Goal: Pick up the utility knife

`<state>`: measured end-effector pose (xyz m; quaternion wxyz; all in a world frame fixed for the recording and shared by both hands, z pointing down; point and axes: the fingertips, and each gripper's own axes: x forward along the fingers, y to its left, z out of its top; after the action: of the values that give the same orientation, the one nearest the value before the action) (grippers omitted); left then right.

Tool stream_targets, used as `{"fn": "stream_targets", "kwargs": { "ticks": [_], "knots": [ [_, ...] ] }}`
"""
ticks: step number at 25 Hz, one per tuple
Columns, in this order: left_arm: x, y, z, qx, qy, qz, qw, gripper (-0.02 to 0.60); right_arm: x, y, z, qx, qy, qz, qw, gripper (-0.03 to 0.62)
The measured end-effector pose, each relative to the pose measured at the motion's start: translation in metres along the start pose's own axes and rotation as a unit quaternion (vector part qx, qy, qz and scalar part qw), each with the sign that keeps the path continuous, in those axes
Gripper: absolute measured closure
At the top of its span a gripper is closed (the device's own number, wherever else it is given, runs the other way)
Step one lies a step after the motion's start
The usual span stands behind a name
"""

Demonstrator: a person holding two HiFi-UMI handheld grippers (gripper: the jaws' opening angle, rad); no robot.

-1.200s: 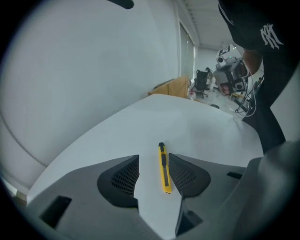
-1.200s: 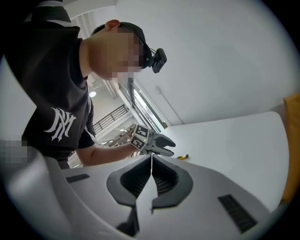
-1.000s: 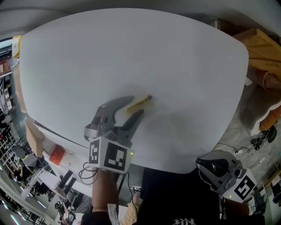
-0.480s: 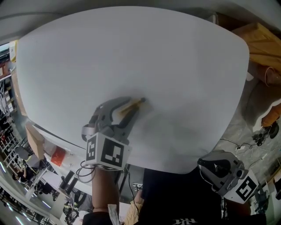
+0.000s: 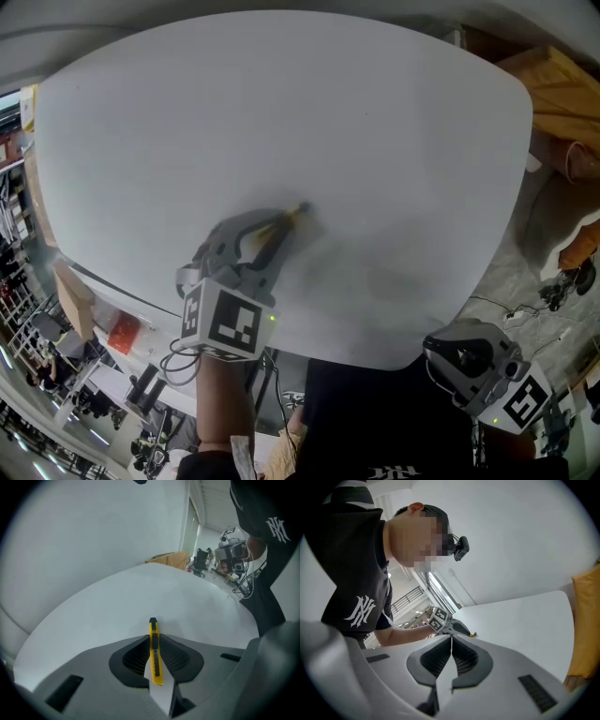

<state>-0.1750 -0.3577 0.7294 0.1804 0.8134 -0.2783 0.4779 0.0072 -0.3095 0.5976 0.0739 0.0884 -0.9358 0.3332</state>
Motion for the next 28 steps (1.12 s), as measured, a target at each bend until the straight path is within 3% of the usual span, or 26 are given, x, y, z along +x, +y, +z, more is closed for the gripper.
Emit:
{"fn": "stream_targets", "kwargs": {
  "ticks": [9,13,19,21,23,27,28],
  "knots": [
    [-0.024,-0.007,-0.005,0.015,-0.029,0.014,0.9994,0.522,0.001,0.028,0.007,-0.051,-0.005,-0.024,0.998,0.589],
    [-0.071,-0.007,0.004,0.006,-0.089,0.023,0.9957,0.522,0.004,0.06,0.034,-0.097,-0.018,-0.051,0.994,0.589],
    [-0.185,-0.01,0.039,-0.019,-0.202,0.033,0.9787,0.523,-0.004,0.139,0.113,-0.19,-0.059,-0.09,0.976,0.589],
    [-0.235,-0.012,0.051,-0.037,-0.255,0.031,0.9657,0.523,-0.008,0.172,0.137,-0.229,-0.071,-0.091,0.967,0.589],
    [-0.285,-0.01,0.069,-0.061,-0.329,0.029,0.942,0.523,-0.014,0.199,0.162,-0.273,-0.083,-0.087,0.954,0.589],
    [-0.396,-0.036,0.098,-0.098,-0.483,0.011,0.8701,0.523,-0.038,0.256,0.198,-0.334,-0.114,-0.077,0.933,0.589],
    [-0.421,-0.049,0.101,-0.1,-0.508,0.009,0.8555,0.523,-0.046,0.27,0.203,-0.343,-0.122,-0.076,0.928,0.589]
  ]
}}
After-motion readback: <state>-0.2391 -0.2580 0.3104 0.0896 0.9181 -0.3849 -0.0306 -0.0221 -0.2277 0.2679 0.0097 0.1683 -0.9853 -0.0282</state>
